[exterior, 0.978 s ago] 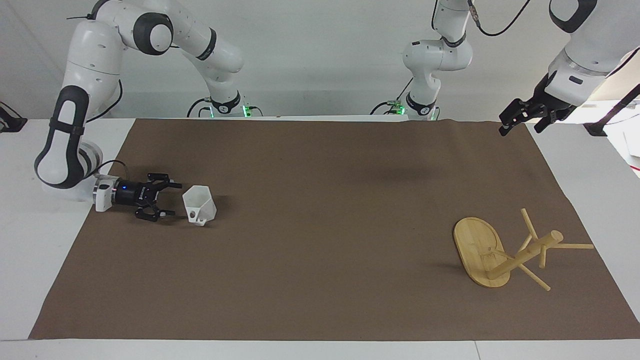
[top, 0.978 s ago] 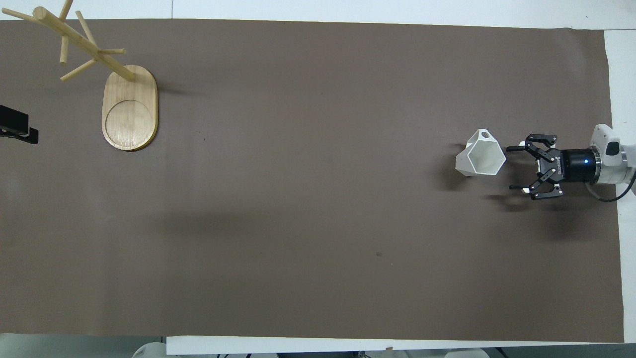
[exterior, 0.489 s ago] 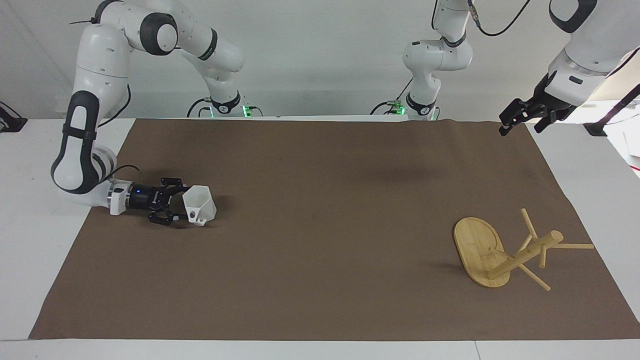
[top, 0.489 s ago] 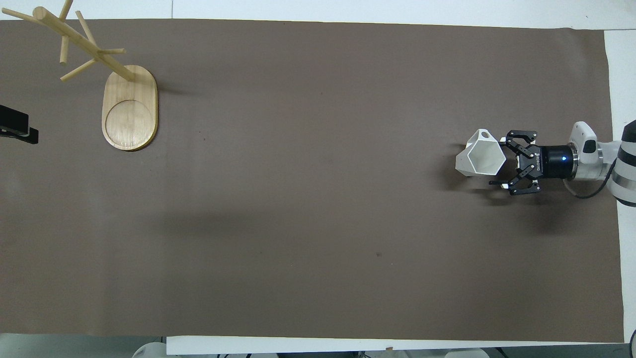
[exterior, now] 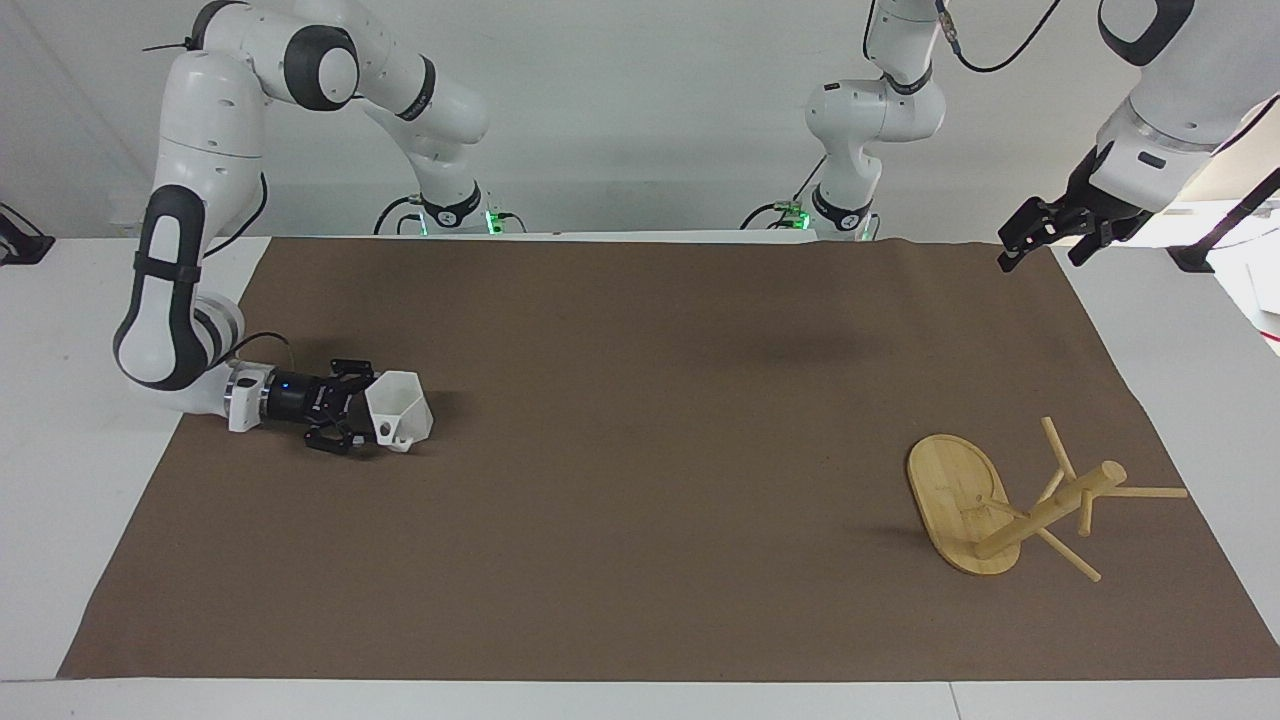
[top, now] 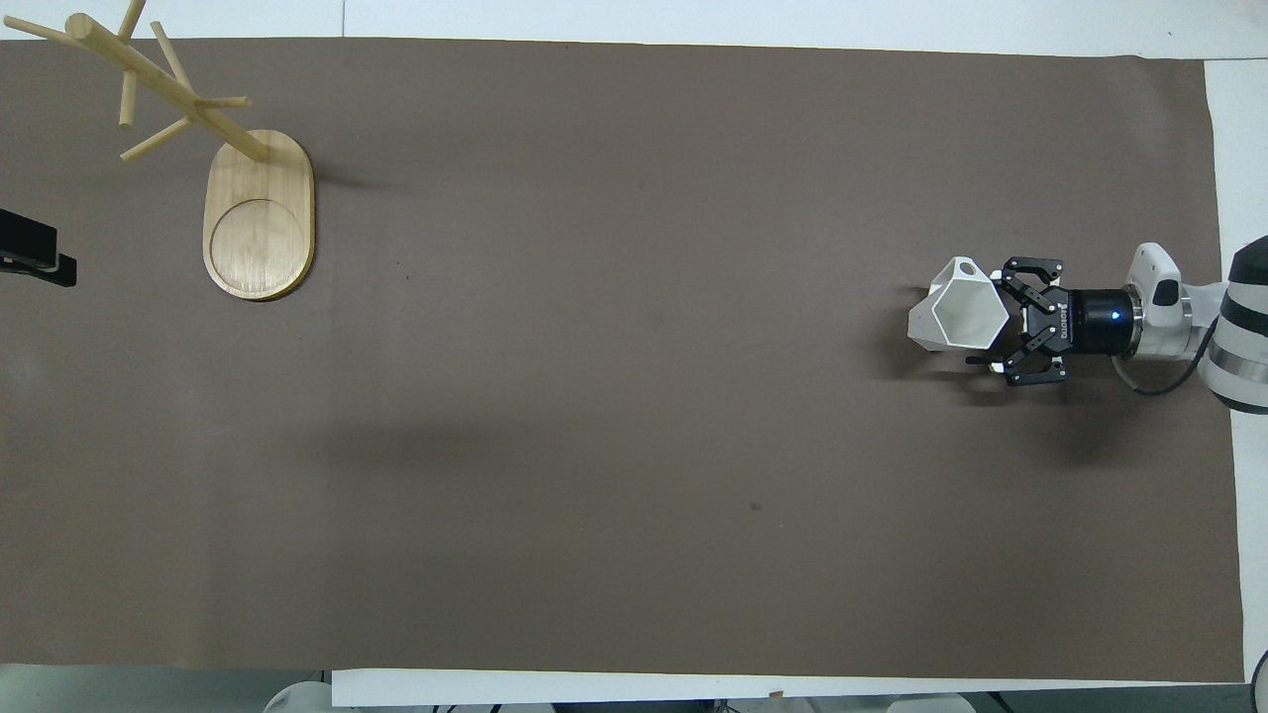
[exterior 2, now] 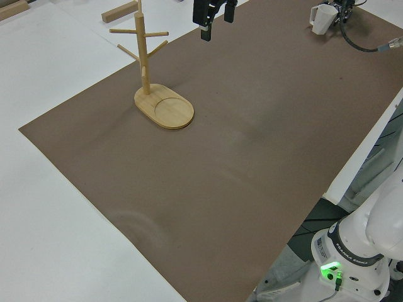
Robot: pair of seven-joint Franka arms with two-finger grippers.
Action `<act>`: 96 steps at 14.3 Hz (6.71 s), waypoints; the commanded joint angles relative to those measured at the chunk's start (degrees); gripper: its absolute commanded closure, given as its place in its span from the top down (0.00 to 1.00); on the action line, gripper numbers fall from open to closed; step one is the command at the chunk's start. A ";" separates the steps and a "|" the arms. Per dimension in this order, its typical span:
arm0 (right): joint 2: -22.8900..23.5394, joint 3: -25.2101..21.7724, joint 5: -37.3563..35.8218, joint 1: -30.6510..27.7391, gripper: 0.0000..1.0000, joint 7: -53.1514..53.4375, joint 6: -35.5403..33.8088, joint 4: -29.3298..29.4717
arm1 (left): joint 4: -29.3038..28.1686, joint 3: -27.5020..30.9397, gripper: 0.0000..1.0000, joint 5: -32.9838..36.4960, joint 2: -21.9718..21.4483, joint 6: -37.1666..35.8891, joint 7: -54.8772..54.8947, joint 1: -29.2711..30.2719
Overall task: Hang cup on rack
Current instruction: 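Close the right gripper on the white cup and lift it, then carry the cup with the right gripper toward the approaching left gripper, then grasp the white cup with the left gripper from the right gripper, then carry the cup with the left gripper while the right gripper withdraws, then lower the cup onto a peg of the wooden mug tree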
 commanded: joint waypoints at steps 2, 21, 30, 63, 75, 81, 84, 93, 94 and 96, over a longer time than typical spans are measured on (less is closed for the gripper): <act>-1.58 0.12 2.27 1.21 0.99 -2.67 1.47 -2.50 | -0.83 0.04 1.00 1.03 -0.98 0.28 0.27 0.05; -5.61 3.64 2.97 8.92 0.25 3.96 3.22 -3.03 | -0.83 -0.22 1.00 0.94 -0.98 0.72 0.09 -0.83; -11.68 3.64 22.40 34.77 0.27 19.00 25.35 0.04 | -3.03 -1.36 1.00 -1.43 -1.60 8.88 -22.47 -16.28; -19.42 3.29 19.69 41.66 1.00 27.11 38.85 -1.97 | -6.63 -1.19 0.00 -7.85 11.23 34.38 -44.39 -31.24; -27.23 3.03 -33.47 11.07 1.00 50.11 22.65 1.10 | -6.72 -0.48 0.00 -3.55 9.75 36.67 -40.09 -22.74; -32.43 3.82 -58.24 13.07 1.00 85.32 13.98 11.27 | -14.94 -0.48 0.00 -3.37 5.88 49.18 -32.53 -12.89; -32.25 3.99 -62.06 13.61 1.00 102.64 5.89 16.04 | -27.33 -0.75 0.00 -3.98 2.28 67.03 -32.34 -10.33; -34.44 -0.67 -65.40 22.39 1.00 133.09 -10.66 24.58 | -47.84 -1.10 0.00 -10.93 4.71 107.91 -32.78 -9.97; -34.88 -0.67 -65.41 22.49 1.00 135.37 -10.40 23.79 | -47.85 -1.10 0.00 -10.93 5.51 108.99 -32.87 -9.97; -35.50 -0.75 -65.49 23.45 1.00 136.71 -10.92 22.99 | -48.37 -1.19 0.00 -10.84 6.66 111.62 -32.87 -9.88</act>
